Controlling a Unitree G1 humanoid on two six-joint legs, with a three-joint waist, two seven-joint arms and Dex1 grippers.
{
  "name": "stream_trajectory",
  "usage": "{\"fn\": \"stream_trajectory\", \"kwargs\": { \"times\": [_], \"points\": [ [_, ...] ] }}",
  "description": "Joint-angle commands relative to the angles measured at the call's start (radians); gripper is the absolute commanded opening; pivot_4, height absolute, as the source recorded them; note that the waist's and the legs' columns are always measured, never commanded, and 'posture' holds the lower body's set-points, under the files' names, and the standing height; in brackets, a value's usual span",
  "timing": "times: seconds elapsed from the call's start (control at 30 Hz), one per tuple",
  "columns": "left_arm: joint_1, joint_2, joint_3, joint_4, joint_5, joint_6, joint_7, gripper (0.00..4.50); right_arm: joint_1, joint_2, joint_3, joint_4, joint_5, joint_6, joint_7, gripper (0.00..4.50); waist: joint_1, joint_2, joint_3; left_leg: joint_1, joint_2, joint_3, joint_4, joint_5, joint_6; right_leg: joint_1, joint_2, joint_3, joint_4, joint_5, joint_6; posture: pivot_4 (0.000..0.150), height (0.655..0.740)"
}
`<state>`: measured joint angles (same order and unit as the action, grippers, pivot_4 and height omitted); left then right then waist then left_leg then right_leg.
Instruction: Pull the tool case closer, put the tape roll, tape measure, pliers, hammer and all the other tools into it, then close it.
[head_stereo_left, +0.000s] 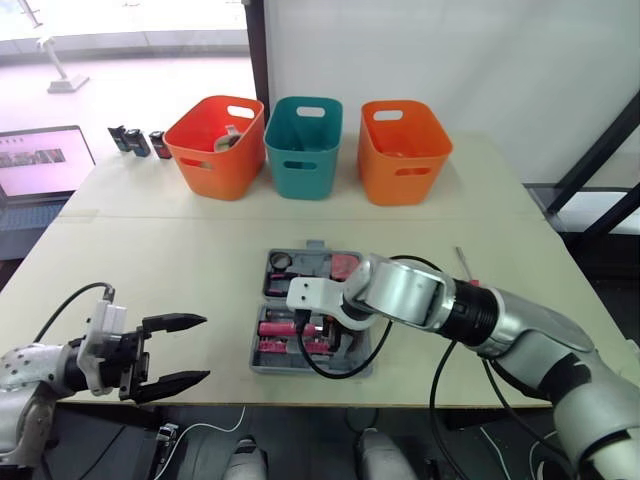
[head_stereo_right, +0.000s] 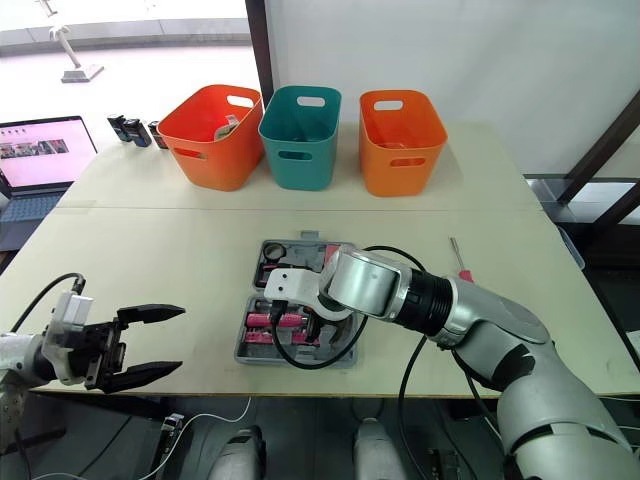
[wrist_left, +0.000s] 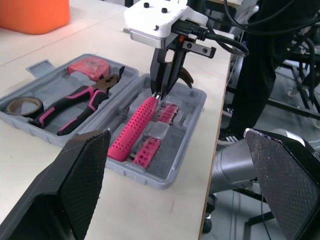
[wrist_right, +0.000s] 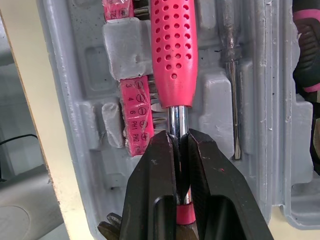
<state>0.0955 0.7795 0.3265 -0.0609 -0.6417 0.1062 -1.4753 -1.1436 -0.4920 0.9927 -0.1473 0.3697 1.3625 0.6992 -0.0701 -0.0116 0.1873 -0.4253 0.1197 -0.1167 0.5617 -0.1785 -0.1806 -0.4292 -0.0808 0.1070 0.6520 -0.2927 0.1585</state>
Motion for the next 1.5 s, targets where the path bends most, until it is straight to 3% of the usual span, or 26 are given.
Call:
{"fn": "stream_trajectory", "kwargs": {
  "times": [0.03,0.53,0.73,0.97,1.23,1.33,1.43,1.47,1.5],
  "points": [
    [-0.003,0.002,0.005,-0.025,-0.019,0.006,0.000,4.50,-0.008,-0.009,-0.009,0.005,-0.047,-0.043,0.012,0.03,0.000,0.000,0.000,0.000,0.000,0.000,0.000,0.000,0.000,0.000,0.000,0.000,0.000,0.000,0.000,0.150,0.7400],
    [-0.005,-0.001,0.005,-0.038,-0.023,0.024,0.006,4.50,0.045,-0.006,-0.005,0.050,-0.131,-0.102,0.066,0.03,0.001,0.000,0.000,0.000,0.000,0.000,0.000,0.000,0.000,0.000,0.000,0.000,0.000,0.000,0.000,0.150,0.7400],
    [-0.007,-0.002,0.006,-0.039,-0.024,0.027,0.007,4.50,0.066,0.000,-0.021,0.067,-0.162,-0.120,0.070,2.63,-0.002,-0.002,-0.001,0.003,0.000,0.000,0.000,0.000,0.000,0.003,0.000,0.000,0.000,0.000,-0.001,0.150,0.7400],
    [-0.012,-0.001,0.005,-0.036,-0.023,0.030,0.005,4.50,0.052,-0.010,-0.076,0.053,-0.175,-0.109,0.100,2.63,0.001,-0.002,-0.001,0.001,0.000,0.000,-0.001,0.001,0.001,0.002,0.000,0.000,0.000,0.000,0.001,0.150,0.7400],
    [-0.023,-0.003,0.001,-0.032,-0.020,0.037,0.005,4.50,0.124,-0.077,-0.412,-0.167,-0.023,0.045,0.145,2.63,0.005,-0.002,-0.001,0.001,0.000,0.000,-0.001,0.001,0.000,0.002,0.000,0.000,-0.001,0.000,0.001,0.150,0.7400],
    [-0.029,-0.002,0.000,-0.029,-0.020,0.042,0.006,4.50,0.193,-0.074,-0.522,-0.216,-0.005,0.065,0.099,1.86,0.005,-0.002,-0.001,0.001,0.000,0.000,-0.001,0.001,0.001,0.002,0.000,0.000,0.000,0.000,0.001,0.150,0.7400],
    [-0.036,-0.003,-0.005,-0.026,-0.018,0.045,0.004,4.50,0.321,-0.011,-0.651,-0.301,0.012,-0.018,0.033,0.34,0.004,-0.002,-0.001,0.001,0.000,0.000,0.000,0.001,0.000,0.002,0.000,0.000,-0.001,-0.001,-0.001,0.150,0.7400],
    [-0.038,-0.003,-0.006,-0.024,-0.018,0.046,0.004,4.50,0.368,0.012,-0.689,-0.333,0.024,-0.051,0.020,0.05,0.003,-0.002,-0.001,0.001,0.000,0.000,0.000,0.001,0.000,0.002,0.000,0.000,-0.001,-0.001,-0.001,0.150,0.7400],
    [-0.042,-0.003,-0.008,-0.022,-0.018,0.047,0.002,4.50,0.431,0.003,-0.695,-0.370,0.019,-0.104,0.014,0.05,0.003,-0.002,-0.001,0.001,0.000,0.000,-0.001,0.001,0.001,0.002,0.000,0.000,-0.001,0.000,0.000,0.150,0.7400]
  ]
}}
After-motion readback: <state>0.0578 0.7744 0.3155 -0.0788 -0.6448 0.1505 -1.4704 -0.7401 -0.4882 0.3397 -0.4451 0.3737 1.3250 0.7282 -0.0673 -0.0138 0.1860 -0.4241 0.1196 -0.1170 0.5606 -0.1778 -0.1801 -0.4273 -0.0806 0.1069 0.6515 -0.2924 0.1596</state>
